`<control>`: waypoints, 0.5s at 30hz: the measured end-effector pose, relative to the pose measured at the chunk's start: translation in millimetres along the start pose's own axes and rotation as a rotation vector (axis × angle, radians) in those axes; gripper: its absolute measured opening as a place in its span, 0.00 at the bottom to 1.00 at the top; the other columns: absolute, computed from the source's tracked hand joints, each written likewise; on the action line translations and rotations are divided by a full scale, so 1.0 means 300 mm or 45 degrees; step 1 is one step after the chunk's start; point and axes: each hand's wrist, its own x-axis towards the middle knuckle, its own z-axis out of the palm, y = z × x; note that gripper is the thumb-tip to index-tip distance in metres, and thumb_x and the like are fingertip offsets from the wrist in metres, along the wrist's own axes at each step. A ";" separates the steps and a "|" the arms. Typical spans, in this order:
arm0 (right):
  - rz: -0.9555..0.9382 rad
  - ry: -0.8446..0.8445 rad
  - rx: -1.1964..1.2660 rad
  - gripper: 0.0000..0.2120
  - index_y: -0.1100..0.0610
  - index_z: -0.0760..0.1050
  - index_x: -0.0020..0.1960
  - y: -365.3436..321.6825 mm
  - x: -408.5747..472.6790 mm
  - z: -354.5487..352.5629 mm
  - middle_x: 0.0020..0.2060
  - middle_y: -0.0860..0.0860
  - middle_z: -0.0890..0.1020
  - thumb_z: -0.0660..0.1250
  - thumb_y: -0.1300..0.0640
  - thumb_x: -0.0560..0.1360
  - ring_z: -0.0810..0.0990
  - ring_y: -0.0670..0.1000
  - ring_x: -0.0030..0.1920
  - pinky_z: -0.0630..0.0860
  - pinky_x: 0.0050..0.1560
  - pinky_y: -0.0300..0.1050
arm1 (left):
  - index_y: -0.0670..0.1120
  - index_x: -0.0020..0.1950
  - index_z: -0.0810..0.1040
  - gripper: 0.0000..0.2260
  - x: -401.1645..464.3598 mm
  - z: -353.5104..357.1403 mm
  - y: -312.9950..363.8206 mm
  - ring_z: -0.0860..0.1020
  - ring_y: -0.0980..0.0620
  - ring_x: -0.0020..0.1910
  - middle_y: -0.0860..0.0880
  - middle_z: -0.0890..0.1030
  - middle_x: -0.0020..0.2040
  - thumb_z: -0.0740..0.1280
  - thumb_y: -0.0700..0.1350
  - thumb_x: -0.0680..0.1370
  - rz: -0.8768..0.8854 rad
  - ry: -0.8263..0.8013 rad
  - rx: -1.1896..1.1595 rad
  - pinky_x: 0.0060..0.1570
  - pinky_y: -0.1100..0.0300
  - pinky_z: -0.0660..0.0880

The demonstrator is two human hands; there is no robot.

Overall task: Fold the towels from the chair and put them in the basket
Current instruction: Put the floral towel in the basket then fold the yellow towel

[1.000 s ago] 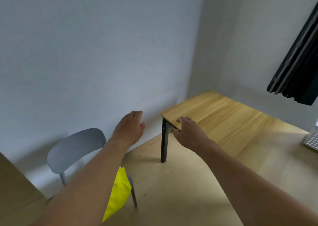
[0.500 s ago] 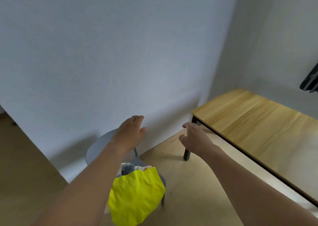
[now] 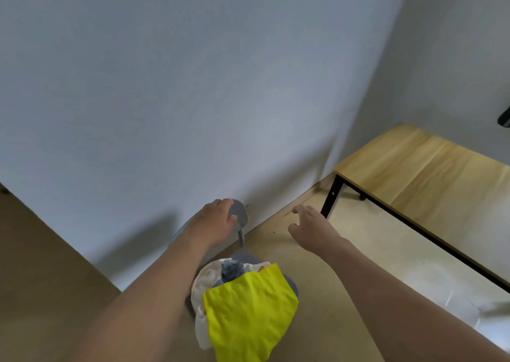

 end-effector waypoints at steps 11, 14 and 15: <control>0.356 -0.143 0.002 0.21 0.60 0.66 0.70 0.219 0.496 0.680 0.68 0.57 0.71 0.57 0.59 0.78 0.70 0.56 0.67 0.69 0.64 0.47 | 0.45 0.60 0.76 0.13 0.382 0.584 -0.364 0.77 0.46 0.56 0.45 0.79 0.59 0.63 0.48 0.79 0.053 -0.459 -0.130 0.55 0.55 0.73; 0.407 -0.172 -0.019 0.22 0.59 0.65 0.71 0.349 0.624 0.920 0.68 0.57 0.71 0.57 0.59 0.78 0.70 0.57 0.67 0.69 0.64 0.48 | 0.46 0.57 0.76 0.12 0.461 0.850 -0.478 0.77 0.45 0.56 0.44 0.79 0.59 0.63 0.50 0.78 0.075 -0.575 -0.019 0.54 0.54 0.74; 0.423 -0.180 -0.025 0.22 0.60 0.65 0.71 0.395 0.659 0.996 0.68 0.58 0.71 0.57 0.59 0.78 0.70 0.57 0.67 0.69 0.64 0.48 | 0.45 0.55 0.76 0.11 0.481 0.933 -0.508 0.77 0.44 0.56 0.44 0.79 0.57 0.63 0.50 0.78 0.085 -0.604 0.014 0.52 0.54 0.74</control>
